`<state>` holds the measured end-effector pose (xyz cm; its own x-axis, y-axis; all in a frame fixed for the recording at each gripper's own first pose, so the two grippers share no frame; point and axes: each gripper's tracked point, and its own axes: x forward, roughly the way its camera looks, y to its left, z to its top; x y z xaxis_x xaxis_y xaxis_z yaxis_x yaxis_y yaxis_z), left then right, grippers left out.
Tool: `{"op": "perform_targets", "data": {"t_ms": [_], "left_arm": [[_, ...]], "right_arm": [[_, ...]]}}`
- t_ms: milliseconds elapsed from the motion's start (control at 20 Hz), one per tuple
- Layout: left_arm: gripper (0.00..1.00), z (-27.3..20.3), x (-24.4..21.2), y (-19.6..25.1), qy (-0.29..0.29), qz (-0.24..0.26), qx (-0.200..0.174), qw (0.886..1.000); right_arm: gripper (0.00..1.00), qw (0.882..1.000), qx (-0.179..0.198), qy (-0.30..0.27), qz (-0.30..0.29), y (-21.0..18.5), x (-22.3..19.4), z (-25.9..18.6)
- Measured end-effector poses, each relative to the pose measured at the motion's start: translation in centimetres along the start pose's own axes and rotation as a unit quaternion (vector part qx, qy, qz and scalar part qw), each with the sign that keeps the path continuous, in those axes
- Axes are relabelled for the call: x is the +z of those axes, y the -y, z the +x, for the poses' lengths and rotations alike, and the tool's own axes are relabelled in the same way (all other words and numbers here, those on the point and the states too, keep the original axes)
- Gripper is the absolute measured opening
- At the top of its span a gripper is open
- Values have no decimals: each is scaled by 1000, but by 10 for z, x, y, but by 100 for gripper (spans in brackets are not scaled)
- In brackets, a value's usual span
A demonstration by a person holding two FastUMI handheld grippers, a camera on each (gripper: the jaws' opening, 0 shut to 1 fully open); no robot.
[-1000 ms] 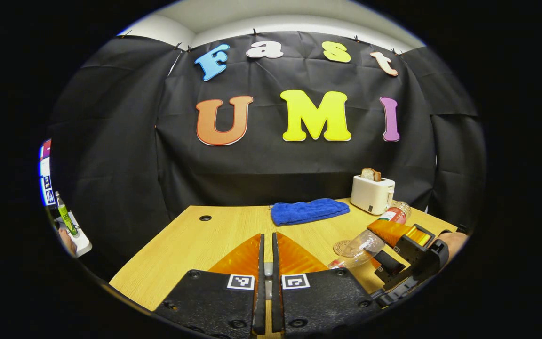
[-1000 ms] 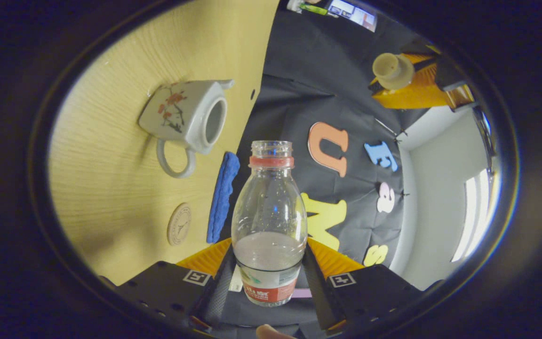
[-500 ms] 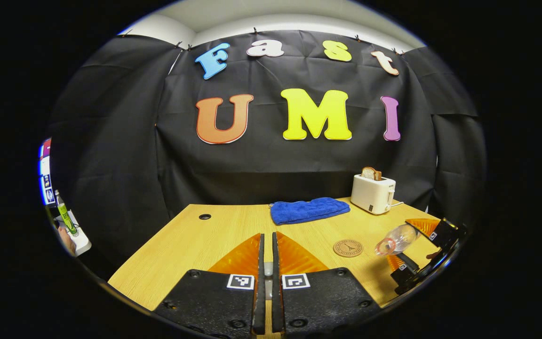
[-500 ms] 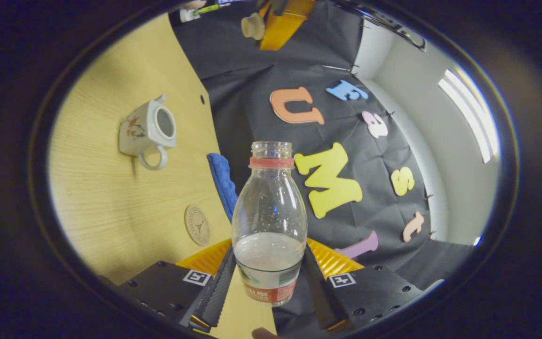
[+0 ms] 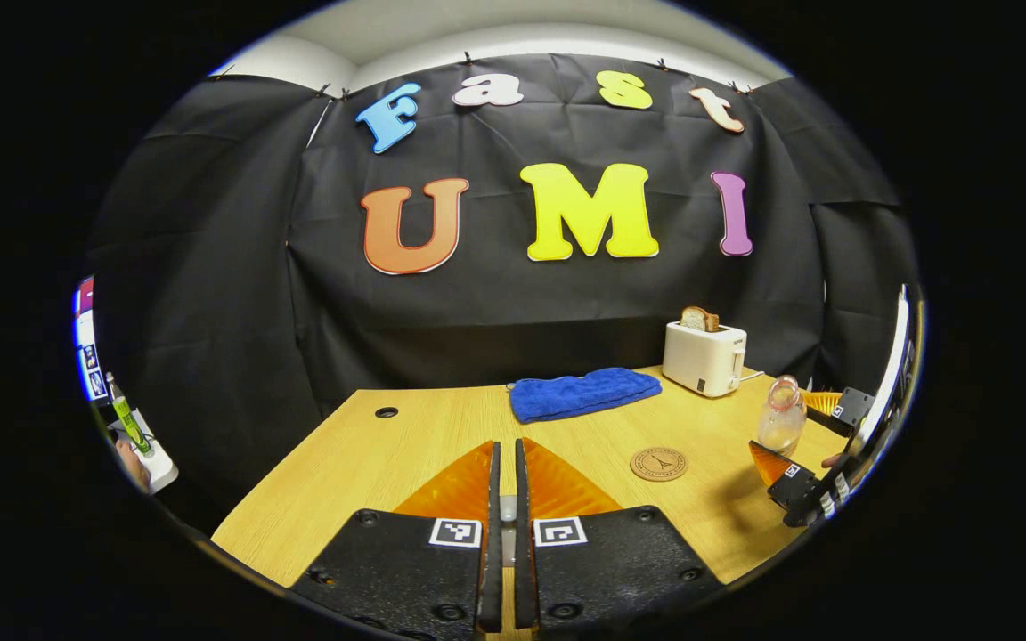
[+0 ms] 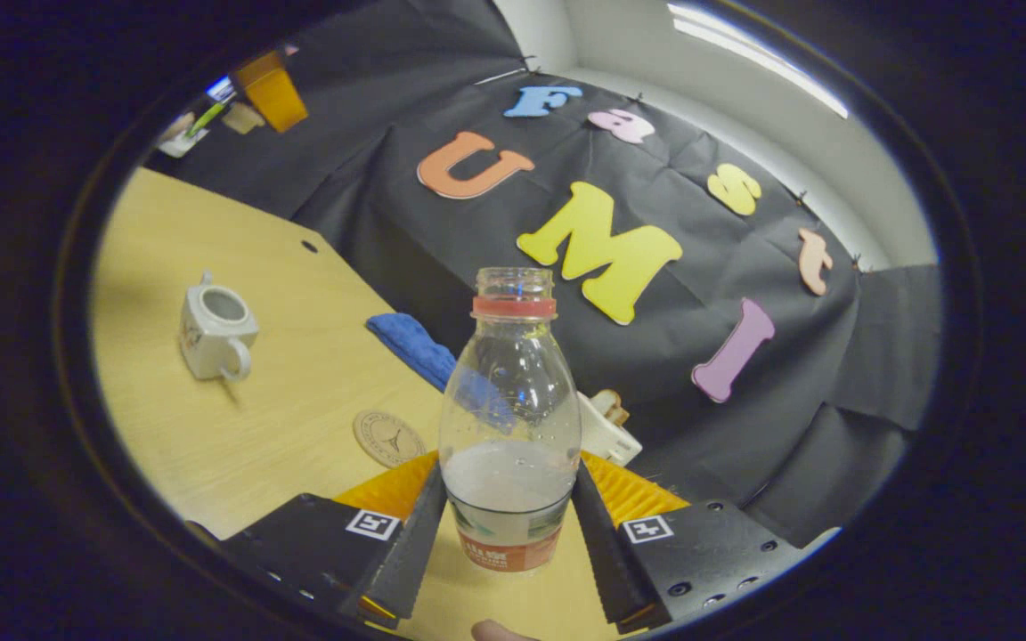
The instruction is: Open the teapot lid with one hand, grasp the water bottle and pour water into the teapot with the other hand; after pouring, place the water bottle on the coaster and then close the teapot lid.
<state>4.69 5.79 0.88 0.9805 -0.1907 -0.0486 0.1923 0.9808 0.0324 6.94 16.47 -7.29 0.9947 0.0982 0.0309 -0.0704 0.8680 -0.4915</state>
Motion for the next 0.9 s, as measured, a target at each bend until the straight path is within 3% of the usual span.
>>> {"op": "perform_targets", "data": {"t_ms": [150,400,700,900], "left_arm": [[7,0,-1,-1,-2,0,1,1000],[7,2,-4,-6,-6,-5,4,1000],[7,2,-3,-7,-5,-12,1,1000],[7,3,-4,-8,-6,-13,1,1000]], "right_arm": [[78,998,13,2,59,0,10,12],[78,994,40,8,102,-13,36,34],[78,971,74,-1,228,-27,59,61],[77,963,85,-7,256,-41,61,87]]}}
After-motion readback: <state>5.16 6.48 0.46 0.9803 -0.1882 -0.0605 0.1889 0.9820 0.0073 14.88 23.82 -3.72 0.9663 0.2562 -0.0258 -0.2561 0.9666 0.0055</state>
